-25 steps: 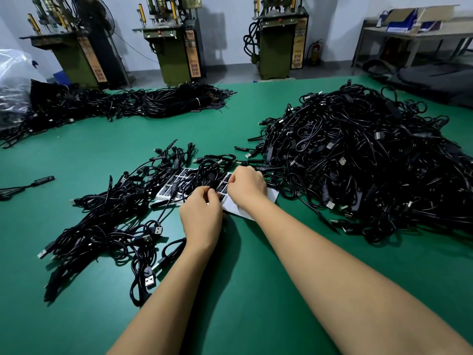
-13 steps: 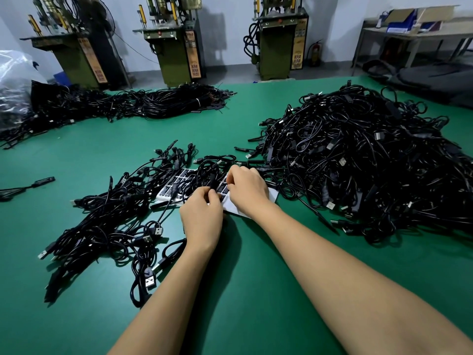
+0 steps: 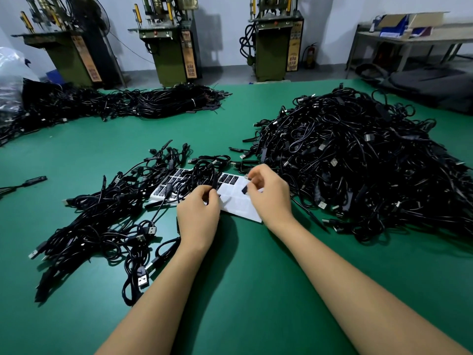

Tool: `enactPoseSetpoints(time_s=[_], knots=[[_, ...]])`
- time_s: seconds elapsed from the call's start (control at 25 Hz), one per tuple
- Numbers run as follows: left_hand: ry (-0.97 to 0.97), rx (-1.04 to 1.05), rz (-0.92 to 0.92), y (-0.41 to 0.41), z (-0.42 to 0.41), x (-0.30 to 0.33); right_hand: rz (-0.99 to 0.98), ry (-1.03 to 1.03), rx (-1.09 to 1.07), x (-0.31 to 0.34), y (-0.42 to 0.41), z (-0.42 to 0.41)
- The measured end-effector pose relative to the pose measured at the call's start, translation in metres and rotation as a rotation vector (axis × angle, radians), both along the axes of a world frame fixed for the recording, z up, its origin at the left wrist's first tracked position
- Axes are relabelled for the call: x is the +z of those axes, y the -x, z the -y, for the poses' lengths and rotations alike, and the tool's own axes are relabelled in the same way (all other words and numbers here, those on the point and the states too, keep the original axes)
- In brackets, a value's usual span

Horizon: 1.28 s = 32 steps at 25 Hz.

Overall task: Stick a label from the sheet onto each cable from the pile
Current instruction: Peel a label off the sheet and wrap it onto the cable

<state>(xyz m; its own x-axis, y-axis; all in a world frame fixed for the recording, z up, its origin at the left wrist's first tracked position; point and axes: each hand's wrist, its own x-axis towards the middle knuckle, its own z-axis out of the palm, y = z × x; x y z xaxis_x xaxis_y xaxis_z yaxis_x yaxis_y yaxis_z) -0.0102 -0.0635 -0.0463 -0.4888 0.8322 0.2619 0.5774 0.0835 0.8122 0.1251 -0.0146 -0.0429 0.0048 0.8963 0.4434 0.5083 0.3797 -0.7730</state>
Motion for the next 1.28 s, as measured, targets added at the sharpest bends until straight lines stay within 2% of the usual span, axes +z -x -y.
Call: enactPoseSetpoints(time_s=[0.16, 0.24, 0.32, 0.4, 0.48, 0.68, 0.88, 1.08, 1.28], knots=[[-0.004, -0.06, -0.086, -0.005, 0.007, 0.006, -0.319, 0.186, -0.155, -0.004, -0.037, 0.01], [-0.014, -0.085, -0.132, -0.007, 0.01, 0.008, -0.489, 0.255, -0.16, -0.003, -0.044, 0.012], [-0.04, -0.202, -0.103, -0.015, 0.014, 0.006, -0.664, 0.288, -0.147, 0.001, -0.048, 0.013], [0.014, -0.344, -0.036, -0.023, 0.015, 0.006, -0.78, 0.301, -0.144, 0.006, -0.05, 0.013], [0.133, -0.389, -0.035, -0.025, 0.01, 0.007, -0.844, 0.288, -0.172, 0.008, -0.047, 0.017], [0.278, -0.498, 0.26, -0.015, 0.004, 0.012, -0.796, 0.205, -0.089, 0.007, -0.026, 0.036], [0.302, -0.568, 0.301, -0.009, 0.001, 0.014, -0.671, 0.193, 0.063, 0.006, -0.01, 0.044], [0.312, -0.603, 0.329, -0.006, 0.002, 0.013, -0.549, 0.194, 0.094, 0.003, -0.011, 0.044], [0.343, -0.653, 0.432, -0.003, 0.001, 0.016, -0.522, 0.214, 0.083, 0.0, -0.01, 0.04]])
